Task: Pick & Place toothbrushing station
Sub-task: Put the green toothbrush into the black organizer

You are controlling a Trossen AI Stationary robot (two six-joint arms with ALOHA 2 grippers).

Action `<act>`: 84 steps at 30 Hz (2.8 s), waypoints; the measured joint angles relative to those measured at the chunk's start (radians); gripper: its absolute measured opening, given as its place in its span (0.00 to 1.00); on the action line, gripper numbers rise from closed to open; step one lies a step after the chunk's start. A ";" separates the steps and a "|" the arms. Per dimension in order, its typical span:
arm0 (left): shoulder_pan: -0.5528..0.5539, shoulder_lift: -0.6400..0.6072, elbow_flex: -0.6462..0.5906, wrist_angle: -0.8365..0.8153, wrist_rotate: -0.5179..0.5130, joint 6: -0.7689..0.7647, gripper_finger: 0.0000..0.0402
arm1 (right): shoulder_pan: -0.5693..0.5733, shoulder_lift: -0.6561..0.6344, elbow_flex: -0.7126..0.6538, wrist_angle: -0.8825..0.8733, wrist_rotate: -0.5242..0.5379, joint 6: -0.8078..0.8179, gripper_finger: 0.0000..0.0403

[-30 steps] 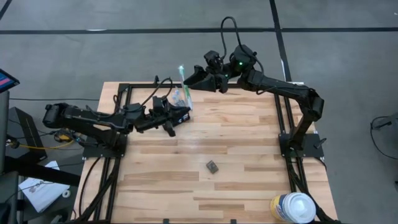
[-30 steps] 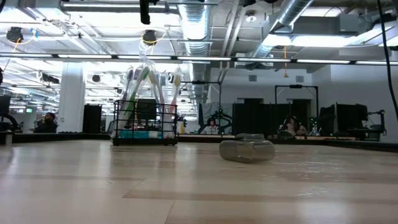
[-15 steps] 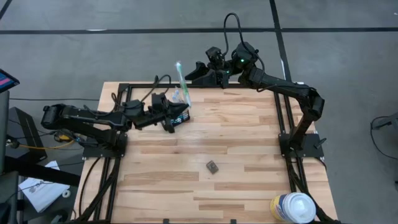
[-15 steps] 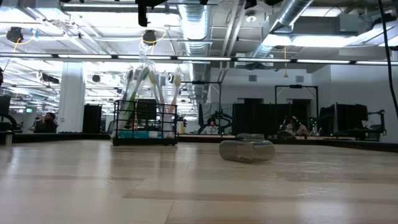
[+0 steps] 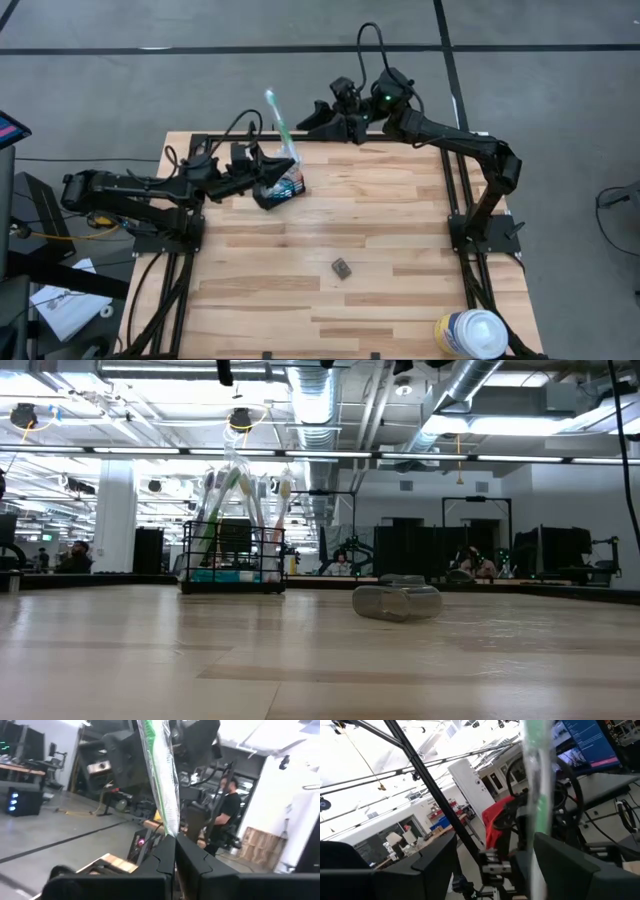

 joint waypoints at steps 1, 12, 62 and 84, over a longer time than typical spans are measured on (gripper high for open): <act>0.000 0.003 0.000 0.013 0.012 -0.003 0.00 | 0.000 0.000 0.000 -0.013 0.000 -0.012 0.63; 0.011 0.085 0.082 0.041 0.110 0.001 0.00 | 0.000 -0.001 0.000 -0.070 0.034 -0.042 0.63; 0.131 -0.011 0.117 -0.413 0.143 0.034 0.32 | -0.038 -0.001 0.000 -0.085 -0.009 -0.129 0.02; 0.456 -0.082 0.126 -0.118 0.434 -0.132 0.54 | 0.104 0.160 0.064 -0.237 -0.026 -0.180 0.02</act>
